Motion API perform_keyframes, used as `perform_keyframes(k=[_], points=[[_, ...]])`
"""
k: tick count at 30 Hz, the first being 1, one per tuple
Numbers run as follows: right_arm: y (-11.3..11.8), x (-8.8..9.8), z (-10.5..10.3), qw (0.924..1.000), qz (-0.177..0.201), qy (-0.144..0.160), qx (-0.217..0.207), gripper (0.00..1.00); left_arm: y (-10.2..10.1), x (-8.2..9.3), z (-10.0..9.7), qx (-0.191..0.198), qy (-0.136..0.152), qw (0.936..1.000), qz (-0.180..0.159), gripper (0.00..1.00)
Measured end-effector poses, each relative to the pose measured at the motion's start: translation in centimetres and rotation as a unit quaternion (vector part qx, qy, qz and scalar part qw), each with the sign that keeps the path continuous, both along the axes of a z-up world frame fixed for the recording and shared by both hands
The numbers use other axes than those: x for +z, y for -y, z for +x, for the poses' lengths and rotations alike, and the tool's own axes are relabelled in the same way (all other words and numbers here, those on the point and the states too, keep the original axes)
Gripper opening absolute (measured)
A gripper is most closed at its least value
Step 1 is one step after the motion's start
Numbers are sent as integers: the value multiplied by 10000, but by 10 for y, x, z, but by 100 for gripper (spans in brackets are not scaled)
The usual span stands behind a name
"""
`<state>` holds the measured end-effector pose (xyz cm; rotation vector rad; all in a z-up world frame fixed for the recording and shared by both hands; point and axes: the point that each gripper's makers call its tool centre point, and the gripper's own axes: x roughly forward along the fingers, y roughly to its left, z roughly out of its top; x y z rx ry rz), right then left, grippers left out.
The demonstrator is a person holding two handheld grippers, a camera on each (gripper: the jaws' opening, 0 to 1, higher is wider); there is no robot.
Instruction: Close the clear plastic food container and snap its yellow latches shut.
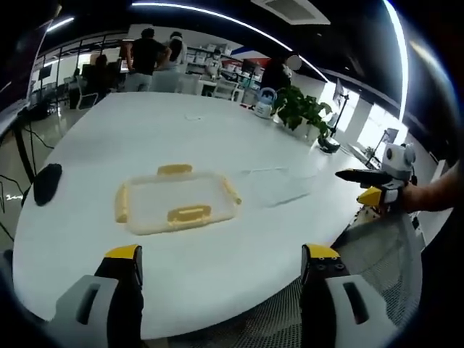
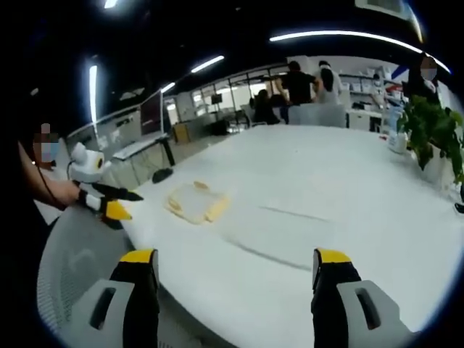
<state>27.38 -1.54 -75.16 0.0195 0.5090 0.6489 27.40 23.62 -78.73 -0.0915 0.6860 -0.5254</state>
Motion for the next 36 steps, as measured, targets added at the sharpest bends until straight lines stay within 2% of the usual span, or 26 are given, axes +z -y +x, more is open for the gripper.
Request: perform_keyframes(k=[10, 18, 22, 31, 36], points=[[0, 12, 10, 9999, 76, 124, -45, 87, 1, -1, -1, 9, -18, 10000, -43, 90], [-14, 23, 21, 9993, 230, 285, 17, 86, 3, 0, -1, -8, 28, 10000, -67, 88], [-25, 24, 24, 9991, 165, 344, 185, 86, 4, 1, 0, -142, 5, 9999, -91, 89], [-37, 26, 30, 9987, 261, 360, 231, 86, -2, 1, 5, -305, 38, 9995, 41, 89], [-52, 34, 34, 9979, 377, 436, 288, 85, -6, 2, 9, -413, 81, 9990, 117, 89]])
